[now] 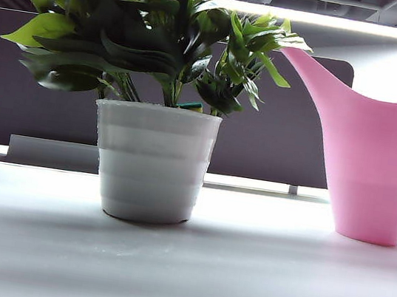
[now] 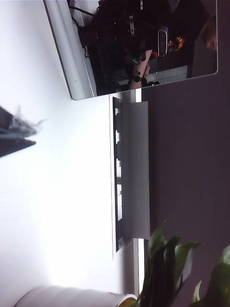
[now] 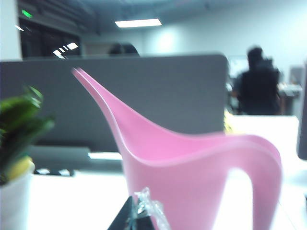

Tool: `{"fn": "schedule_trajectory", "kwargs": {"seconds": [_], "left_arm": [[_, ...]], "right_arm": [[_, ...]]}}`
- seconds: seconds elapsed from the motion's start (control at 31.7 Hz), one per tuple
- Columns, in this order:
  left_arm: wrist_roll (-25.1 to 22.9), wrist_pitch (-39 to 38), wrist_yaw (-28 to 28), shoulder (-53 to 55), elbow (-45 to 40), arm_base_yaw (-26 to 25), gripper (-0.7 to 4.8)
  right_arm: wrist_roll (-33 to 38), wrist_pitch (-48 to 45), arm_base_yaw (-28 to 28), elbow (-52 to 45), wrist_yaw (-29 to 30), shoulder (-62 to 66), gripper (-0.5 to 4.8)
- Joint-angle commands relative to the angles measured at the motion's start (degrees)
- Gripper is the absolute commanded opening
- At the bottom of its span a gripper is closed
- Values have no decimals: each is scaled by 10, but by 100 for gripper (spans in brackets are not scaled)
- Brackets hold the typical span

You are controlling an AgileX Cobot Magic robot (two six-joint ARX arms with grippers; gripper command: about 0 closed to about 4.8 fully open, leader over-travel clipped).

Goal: Pick up the watering can from the table, water the potted plant, and put the can back.

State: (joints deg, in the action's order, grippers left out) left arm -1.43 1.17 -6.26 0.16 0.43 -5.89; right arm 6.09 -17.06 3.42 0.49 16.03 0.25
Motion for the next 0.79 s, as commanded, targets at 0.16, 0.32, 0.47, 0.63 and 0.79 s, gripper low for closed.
{"fn": "schedule_trajectory", "kwargs": {"seconds": [0.16,0.32,0.47,0.63,0.79], "left_arm": [[2,6,-1,1,1,0,-5],[2,6,-1,1,1,0,-5],[2,6,-1,1,1,0,-5],[2,6,-1,1,1,0,-5],[2,6,-1,1,1,0,-5]], "right_arm": [[-7,79,-82,0,-216,-1,-5],[-33,79,-134,0,-249,-1,-5],[-36,78,-162,0,-249,-1,-5],[-36,78,-155,0,-202,-1,-5],[-36,78,-135,0,-164,-1,-5]]}}
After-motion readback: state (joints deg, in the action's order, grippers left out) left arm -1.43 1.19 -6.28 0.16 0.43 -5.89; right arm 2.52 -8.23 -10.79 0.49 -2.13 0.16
